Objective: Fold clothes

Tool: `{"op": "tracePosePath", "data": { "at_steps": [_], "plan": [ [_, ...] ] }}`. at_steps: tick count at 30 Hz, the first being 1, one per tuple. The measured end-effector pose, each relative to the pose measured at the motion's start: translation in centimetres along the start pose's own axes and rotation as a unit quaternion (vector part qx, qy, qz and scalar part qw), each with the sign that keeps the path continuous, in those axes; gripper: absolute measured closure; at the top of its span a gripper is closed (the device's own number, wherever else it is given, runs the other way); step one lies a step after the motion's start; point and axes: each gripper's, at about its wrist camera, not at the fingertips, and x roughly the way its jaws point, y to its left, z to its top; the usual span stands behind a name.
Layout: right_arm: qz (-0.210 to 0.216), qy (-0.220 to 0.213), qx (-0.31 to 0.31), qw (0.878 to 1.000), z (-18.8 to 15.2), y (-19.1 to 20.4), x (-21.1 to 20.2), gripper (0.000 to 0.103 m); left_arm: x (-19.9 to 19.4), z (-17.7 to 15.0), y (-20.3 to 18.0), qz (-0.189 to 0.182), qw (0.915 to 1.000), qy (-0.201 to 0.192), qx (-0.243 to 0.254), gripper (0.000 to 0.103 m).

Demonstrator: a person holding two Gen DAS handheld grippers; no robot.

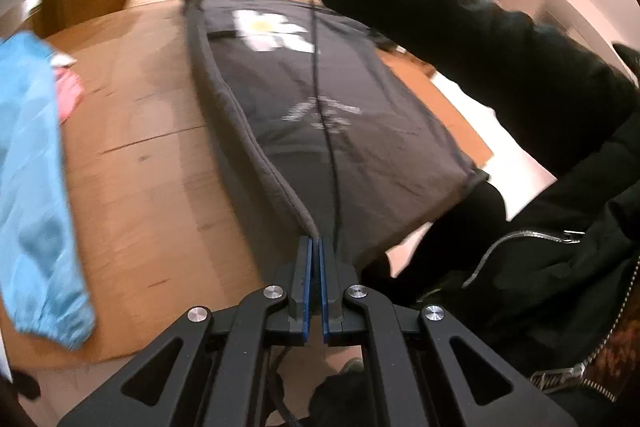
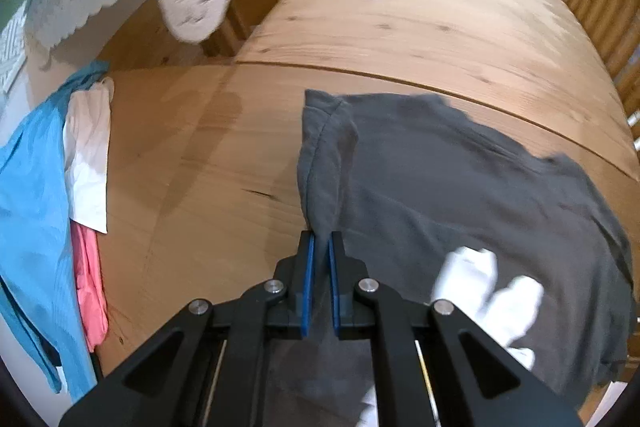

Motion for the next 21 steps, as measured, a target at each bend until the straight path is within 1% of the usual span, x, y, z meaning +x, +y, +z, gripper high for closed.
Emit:
{"op": "tracePosePath", "data": {
  "at_steps": [2, 5, 7, 10, 11, 12, 13, 14, 15, 16, 17, 19, 21],
  "plan": [
    [0.0, -0.002, 0.012, 1.0, -0.7, -1.9, -0.4, 0.096, 1.0, 0.6, -1.6, -0.014, 0.9996, 0.009, 0.025, 0.1],
    [-0.001, -0.004, 0.03, 1.0, -1.8, -4.9, -1.0, 0.096, 2.6, 1.5, -3.3, -0.033, 0.998, 0.022, 0.048, 0.1],
    [0.003, 0.001, 0.041, 0.999, -2.1, -6.7, 0.1, 0.096, 3.9, 1.8, -4.0, -0.043, 0.9967, 0.036, 0.059, 0.1],
    [0.019, 0.013, 0.056, 0.998, -2.9, -8.0, 1.8, 0.095, 5.9, 1.9, -4.3, -0.047, 0.9947, 0.065, 0.064, 0.099],
    [0.017, 0.02, 0.059, 0.998, -3.0, -8.3, 2.5, 0.094, 6.4, 1.9, -4.2, -0.047, 0.9944, 0.074, 0.06, 0.099],
    [0.013, 0.028, 0.065, 0.997, -2.9, -8.6, 3.0, 0.09, 6.9, 1.9, -4.0, -0.048, 0.994, 0.082, 0.055, 0.096],
    [0.007, 0.034, 0.073, 0.997, -3.0, -8.9, 3.4, 0.089, 6.9, 1.8, -4.0, -0.049, 0.994, 0.084, 0.049, 0.093],
    [0.012, 0.03, 0.079, 0.996, -3.1, -9.3, 3.3, 0.088, 6.9, 1.8, -4.0, -0.05, 0.9941, 0.087, 0.043, 0.092],
    [0.016, 0.025, 0.085, 0.996, -3.1, -9.6, 3.1, 0.088, 6.9, 1.8, -3.9, -0.051, 0.9941, 0.089, 0.037, 0.089],
    [0.01, 0.018, 0.086, 0.996, -3.1, -9.9, 2.5, 0.088, 6.9, 1.7, -3.9, -0.052, 0.994, 0.091, 0.031, 0.083],
    [0.004, 0.01, 0.087, 0.996, -3.2, -10.2, 1.9, 0.088, 6.8, 1.6, -3.9, -0.052, 0.994, 0.093, 0.026, 0.082],
    [-0.021, -0.009, 0.08, 0.997, -3.5, -10.7, -0.3, 0.088, 5.0, 1.0, -4.3, -0.046, 0.995, 0.083, 0.032, 0.079],
    [-0.018, -0.024, 0.066, 0.997, -4.7, -10.6, -2.9, 0.088, 2.9, 0.2, -4.3, -0.025, 0.9966, 0.07, 0.035, 0.079]
  ]
}}
